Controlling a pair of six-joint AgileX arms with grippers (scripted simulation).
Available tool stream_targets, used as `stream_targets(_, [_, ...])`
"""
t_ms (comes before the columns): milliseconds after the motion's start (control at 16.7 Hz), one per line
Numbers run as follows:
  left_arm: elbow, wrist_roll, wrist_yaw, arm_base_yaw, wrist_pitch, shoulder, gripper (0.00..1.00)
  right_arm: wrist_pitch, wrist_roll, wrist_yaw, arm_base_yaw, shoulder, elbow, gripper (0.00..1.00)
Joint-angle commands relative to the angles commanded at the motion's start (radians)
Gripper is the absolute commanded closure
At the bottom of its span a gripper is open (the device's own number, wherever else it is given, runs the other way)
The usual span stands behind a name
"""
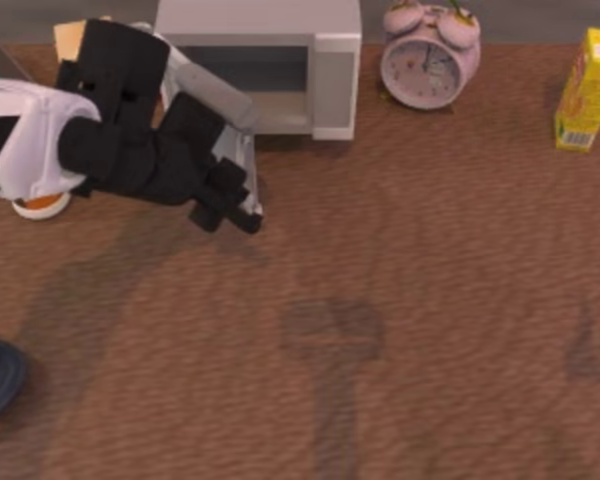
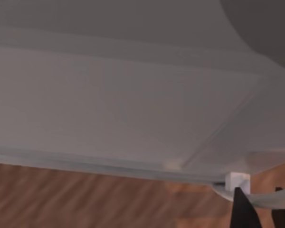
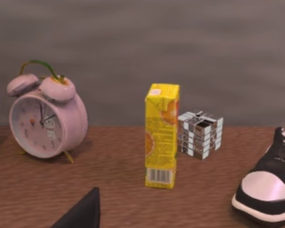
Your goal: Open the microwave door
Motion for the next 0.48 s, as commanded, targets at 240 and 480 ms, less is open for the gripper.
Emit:
stream_targets(240, [-0.003,0.035,0.020,0.017,-0.012,-0.003,1.00,0.000,0.000,0.000,0.000,0.000,0.000,0.00])
stream_targets(480, [-0.005,0.080,0.048,0.040,-0.026,-0.009,1.00,0.000,0.000,0.000,0.000,0.000,0.000,0.00])
